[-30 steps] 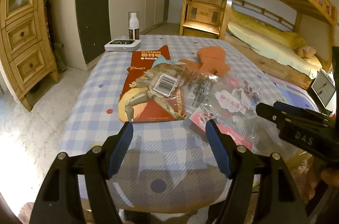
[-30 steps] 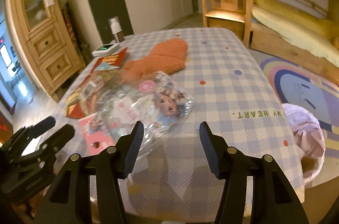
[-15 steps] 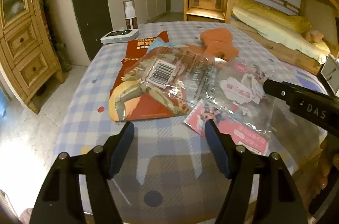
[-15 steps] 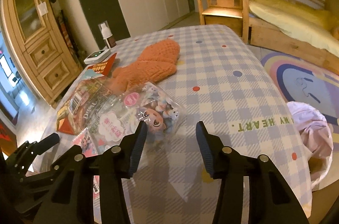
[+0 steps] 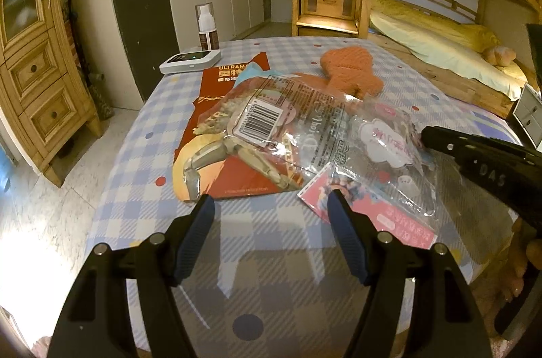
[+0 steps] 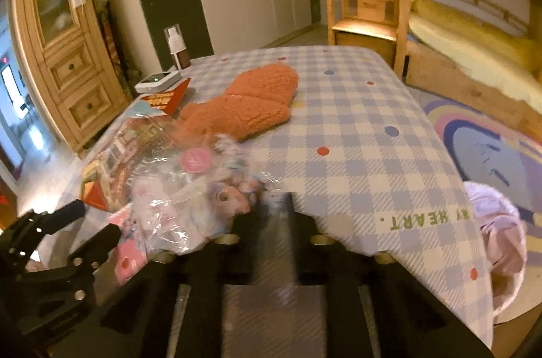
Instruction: Collect trash
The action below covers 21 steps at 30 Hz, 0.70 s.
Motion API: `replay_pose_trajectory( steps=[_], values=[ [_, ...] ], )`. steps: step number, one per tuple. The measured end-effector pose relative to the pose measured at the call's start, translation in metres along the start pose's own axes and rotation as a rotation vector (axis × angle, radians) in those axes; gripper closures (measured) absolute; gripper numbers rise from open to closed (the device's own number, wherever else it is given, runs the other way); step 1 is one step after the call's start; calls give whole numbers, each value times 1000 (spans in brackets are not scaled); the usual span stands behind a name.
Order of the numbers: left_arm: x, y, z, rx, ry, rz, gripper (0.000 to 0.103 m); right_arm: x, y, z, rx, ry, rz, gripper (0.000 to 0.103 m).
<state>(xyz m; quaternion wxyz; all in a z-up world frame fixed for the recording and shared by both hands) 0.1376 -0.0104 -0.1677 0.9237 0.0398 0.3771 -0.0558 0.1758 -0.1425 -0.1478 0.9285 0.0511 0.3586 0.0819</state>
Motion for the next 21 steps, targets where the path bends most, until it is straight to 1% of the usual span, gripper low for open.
replay_pose_trajectory(
  steps=[3,4,7,9,13,15,17,18,19,20,21],
  values=[
    [-4,4,-2,-26,4,-18,35,-18,-5,7,23,-66,-3,95],
    [-8,6,-1,-40,-4,-23,35,-26,-9,12,30,-100,-23,95],
    [-25,18,5,-75,-59,-19,35,-43,-24,25,41,-168,-93,96],
    [-33,23,10,-84,-78,-23,35,-45,-30,29,46,-170,-113,95],
    [-34,22,15,-78,-59,-47,35,-32,-44,37,58,-137,-153,95],
    [-30,16,15,-71,-36,-72,35,-25,-50,38,68,-123,-175,93],
    [-26,13,12,-76,-26,-82,35,-19,-57,33,79,-91,-195,89],
    [-24,13,11,-80,-25,-79,35,-17,-58,30,90,-80,-187,87],
    [-22,13,9,-87,-23,-74,35,-17,-59,30,95,-80,-180,77],
    [-20,14,7,-94,-19,-71,35,-19,-59,30,94,-83,-182,61],
    [-18,15,5,-100,-14,-68,35,-21,-59,30,90,-93,-181,56]
  ],
)
Point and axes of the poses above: each gripper's, at about its wrist camera, not at the fingertips, and x roughly the way its jaws point, y to its left, z to its top, the point moved 9 cm from there along x, roughly the way its jaws point, and after that the axes turned 1 degree about -z, right-handed, at the moved point
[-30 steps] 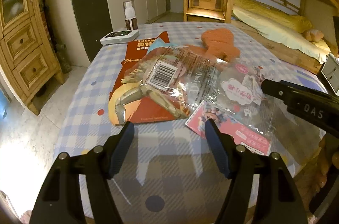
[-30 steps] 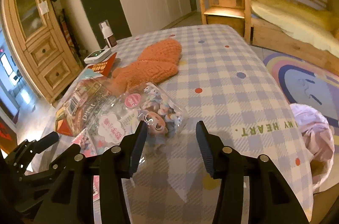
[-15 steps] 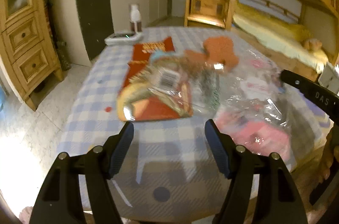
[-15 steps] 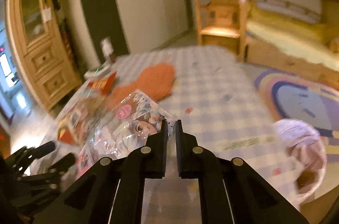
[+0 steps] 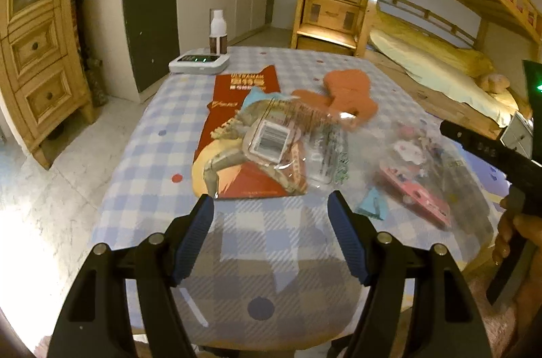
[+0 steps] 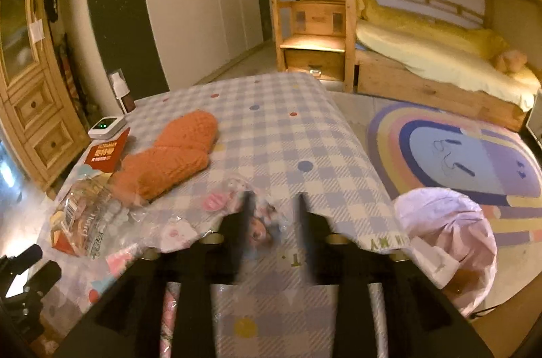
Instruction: Collect trash
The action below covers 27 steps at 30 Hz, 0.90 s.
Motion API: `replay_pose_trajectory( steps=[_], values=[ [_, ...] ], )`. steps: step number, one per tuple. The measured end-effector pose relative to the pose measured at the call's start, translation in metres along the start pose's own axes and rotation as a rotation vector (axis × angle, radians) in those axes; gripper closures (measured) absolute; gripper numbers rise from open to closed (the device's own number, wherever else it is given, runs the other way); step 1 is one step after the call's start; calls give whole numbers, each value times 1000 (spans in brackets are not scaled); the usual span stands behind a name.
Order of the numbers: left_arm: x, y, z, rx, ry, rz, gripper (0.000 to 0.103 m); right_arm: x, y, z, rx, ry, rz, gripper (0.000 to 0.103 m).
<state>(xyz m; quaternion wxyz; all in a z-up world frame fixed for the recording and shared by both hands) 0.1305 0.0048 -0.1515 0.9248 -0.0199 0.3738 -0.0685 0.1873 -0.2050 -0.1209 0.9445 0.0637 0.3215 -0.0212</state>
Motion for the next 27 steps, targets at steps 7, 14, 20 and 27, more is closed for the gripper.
replay_pose_trajectory(
  steps=[7,14,20,27],
  values=[
    [5,-5,4,26,-18,40,35,-8,40,-7,-94,-17,154,60],
    [5,5,0,11,-4,41,35,3,86,-9,-189,40,267,75],
    [12,15,4,-3,4,53,35,21,98,-8,-177,89,288,74],
    [21,23,7,-14,17,75,35,25,110,-14,-213,111,345,91]
  ],
)
Point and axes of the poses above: each gripper's, at about its wrist camera, not at the fingertips, and x roughly the way its jaws point, y to its left, z to its top, the point moved 9 cm from there along x, roughly the way its jaws point, and after that the axes turned 1 degree about -z, right-handed, at the moved point
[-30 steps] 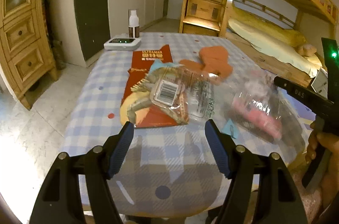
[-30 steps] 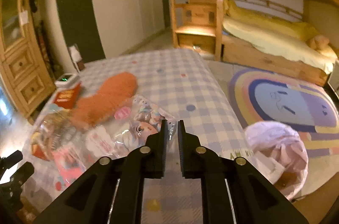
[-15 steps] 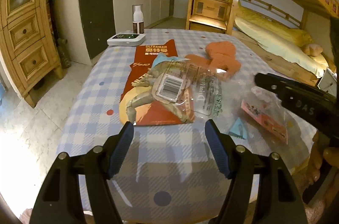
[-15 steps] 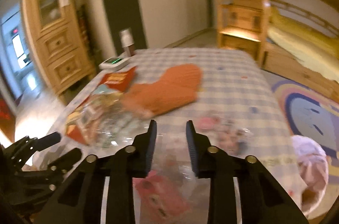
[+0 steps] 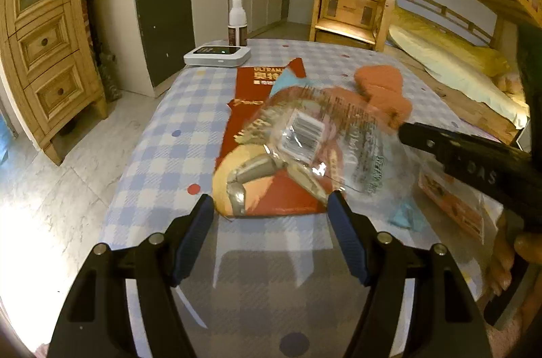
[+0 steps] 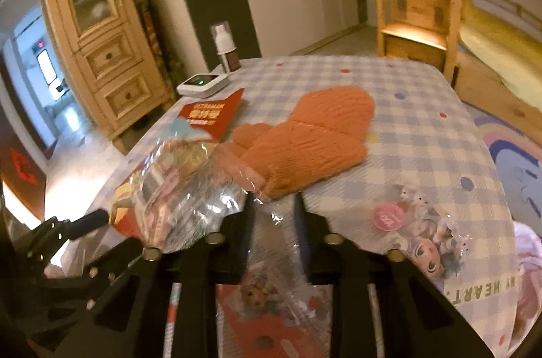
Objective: Collect trash
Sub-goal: 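Close the right tool on the clear plastic wrapper beside the doll packet, then grasp the thin clear plastic strip with the left tool and lift it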
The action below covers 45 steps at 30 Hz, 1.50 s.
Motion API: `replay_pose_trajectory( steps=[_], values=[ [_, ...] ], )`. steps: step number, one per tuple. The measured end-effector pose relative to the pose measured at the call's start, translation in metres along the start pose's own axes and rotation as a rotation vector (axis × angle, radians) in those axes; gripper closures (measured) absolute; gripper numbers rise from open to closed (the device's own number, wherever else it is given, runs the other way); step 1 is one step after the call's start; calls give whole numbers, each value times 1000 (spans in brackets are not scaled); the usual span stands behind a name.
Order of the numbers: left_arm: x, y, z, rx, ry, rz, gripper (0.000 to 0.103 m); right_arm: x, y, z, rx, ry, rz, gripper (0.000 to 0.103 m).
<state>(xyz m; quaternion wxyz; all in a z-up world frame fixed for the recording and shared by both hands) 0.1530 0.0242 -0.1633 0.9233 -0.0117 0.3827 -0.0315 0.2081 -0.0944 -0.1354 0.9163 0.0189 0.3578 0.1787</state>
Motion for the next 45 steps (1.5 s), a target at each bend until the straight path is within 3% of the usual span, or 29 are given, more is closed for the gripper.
replay_pose_trajectory(
  steps=[7,19,27,33,38,45],
  values=[
    [-3,10,7,-52,-23,5,36,-15,17,-21,-60,16,31,99],
    [-33,-12,7,-85,-84,-171,36,-20,18,-39,-26,49,12,102],
    [-39,1,7,-170,-96,-204,36,-18,13,-39,-13,44,19,102],
    [-26,-19,5,-98,-52,-211,36,-18,10,-38,-10,44,21,102],
    [-8,-30,6,-88,6,-228,42,-18,12,-38,-28,41,11,102],
    [8,-39,11,-87,37,-251,43,-17,12,-38,-34,38,12,102]
  ],
)
Point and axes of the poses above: each gripper's, at about its wrist camera, not at the fingertips, and x roughly the way its jaws point, y to its left, z to its top, the point moved 9 cm from there along x, roughly the way its jaws point, and after that the axes turned 1 degree about -z, right-handed, at the moved point
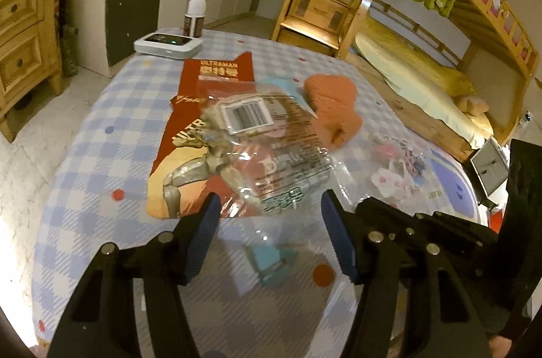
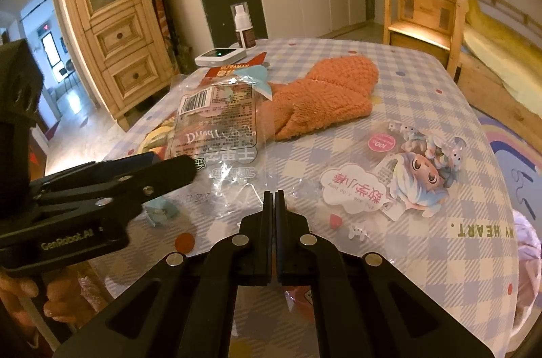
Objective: Collect trash
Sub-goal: 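Grasp the thin clear plastic strip with the left tool and lift it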
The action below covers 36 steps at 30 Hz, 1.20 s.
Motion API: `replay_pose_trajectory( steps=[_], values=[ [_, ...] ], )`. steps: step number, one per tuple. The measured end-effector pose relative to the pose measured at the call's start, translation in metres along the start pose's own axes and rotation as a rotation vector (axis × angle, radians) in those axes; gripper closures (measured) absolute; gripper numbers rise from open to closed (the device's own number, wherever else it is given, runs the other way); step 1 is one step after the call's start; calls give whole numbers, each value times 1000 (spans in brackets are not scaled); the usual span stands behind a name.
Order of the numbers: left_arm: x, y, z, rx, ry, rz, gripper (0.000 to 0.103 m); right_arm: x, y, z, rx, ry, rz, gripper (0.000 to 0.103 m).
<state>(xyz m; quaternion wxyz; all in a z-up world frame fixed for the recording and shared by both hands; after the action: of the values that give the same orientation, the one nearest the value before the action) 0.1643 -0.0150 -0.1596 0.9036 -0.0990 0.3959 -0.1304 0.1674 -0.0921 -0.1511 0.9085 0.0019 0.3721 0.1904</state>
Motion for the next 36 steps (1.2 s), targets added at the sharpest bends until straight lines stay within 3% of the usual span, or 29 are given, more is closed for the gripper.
replay_pose_trajectory(
  steps=[4,6,8,10,13,18,21,23,24,26,29,36],
  values=[
    [-1,-11,-2,-23,9,-96,44,0,0,0,-2,0,0,102],
    [-6,-17,0,-31,-5,-149,55,1,0,1,0,0,2,102],
    [-15,-24,3,-33,-34,-213,58,1,0,1,0,0,2,102],
    [-18,-31,5,-3,-51,-220,62,1,0,1,0,0,2,102],
    [-4,-33,1,11,-6,-186,79,1,1,1,0,0,4,102],
    [0,-23,3,-50,2,-200,98,0,2,1,-10,-5,5,102],
    [-12,-22,9,-4,-63,-150,102,-5,4,2,-25,-18,2,88],
    [-23,-23,11,27,-109,-129,103,-16,2,6,-10,-61,10,70],
    [-29,-24,11,47,-133,-111,103,-27,-2,11,16,-105,22,66],
    [-37,-26,11,71,-163,-95,103,-42,-10,16,46,-159,18,61],
    [-43,-30,10,94,-174,-98,103,-68,-39,21,133,-234,-55,53],
    [-47,-53,11,135,-180,-189,103,-76,-98,10,353,-200,-197,49]
  ],
)
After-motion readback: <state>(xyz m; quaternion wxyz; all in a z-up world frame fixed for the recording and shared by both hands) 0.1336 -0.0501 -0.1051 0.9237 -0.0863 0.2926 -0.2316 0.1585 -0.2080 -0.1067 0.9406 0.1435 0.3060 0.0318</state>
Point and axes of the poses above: each gripper's, at about its wrist camera, not at the fingertips, and x roughly the way its jaws point, y to its left, z to its top, the point moved 9 cm from there along x, roughly the way its jaws point, and after that the axes turned 1 degree about -z, right-handed, at the moved point
